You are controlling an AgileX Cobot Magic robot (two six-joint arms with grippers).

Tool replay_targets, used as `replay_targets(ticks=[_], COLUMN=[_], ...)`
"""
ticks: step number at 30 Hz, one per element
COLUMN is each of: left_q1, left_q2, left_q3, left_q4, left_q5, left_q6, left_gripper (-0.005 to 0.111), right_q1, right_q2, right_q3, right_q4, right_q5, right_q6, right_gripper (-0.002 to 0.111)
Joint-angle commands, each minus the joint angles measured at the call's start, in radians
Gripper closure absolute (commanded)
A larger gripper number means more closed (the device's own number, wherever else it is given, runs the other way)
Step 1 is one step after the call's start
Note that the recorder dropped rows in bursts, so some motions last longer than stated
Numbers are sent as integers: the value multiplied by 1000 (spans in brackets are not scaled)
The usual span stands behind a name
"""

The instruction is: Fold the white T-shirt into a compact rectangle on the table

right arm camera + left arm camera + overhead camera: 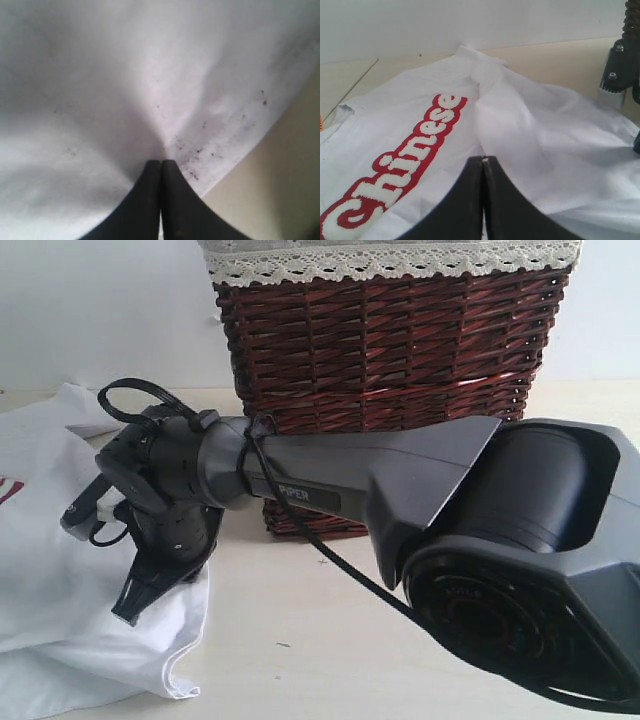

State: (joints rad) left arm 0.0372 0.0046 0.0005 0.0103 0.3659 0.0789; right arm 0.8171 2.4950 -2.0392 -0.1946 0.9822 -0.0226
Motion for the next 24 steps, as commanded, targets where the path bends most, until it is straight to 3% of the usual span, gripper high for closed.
replay_targets(ticks=[1,11,14,19,24], left_q1=[-6,-6,-6,-6,-6], left_q2=[-5,-5,-5,-5,-5], left_q3=[0,0,0,0,0], left_q4=[2,2,2,2,2], left_q5=[-9,-9,-9,-9,-9], left_q6=[-7,-7,-7,-7,-7], left_gripper=[107,107,107,107,107], right_q1=[-5,-3,-5,-19,-40], right_q2=[9,-84,-110,-79,-3], right_q3=[8,8,8,8,8], right_q4=[-14,213,117,-130,-157], right_q5=[239,239,82,-218,-162], right_q6=[-35,-199,-183,112,123], right_gripper=[108,108,108,108,108])
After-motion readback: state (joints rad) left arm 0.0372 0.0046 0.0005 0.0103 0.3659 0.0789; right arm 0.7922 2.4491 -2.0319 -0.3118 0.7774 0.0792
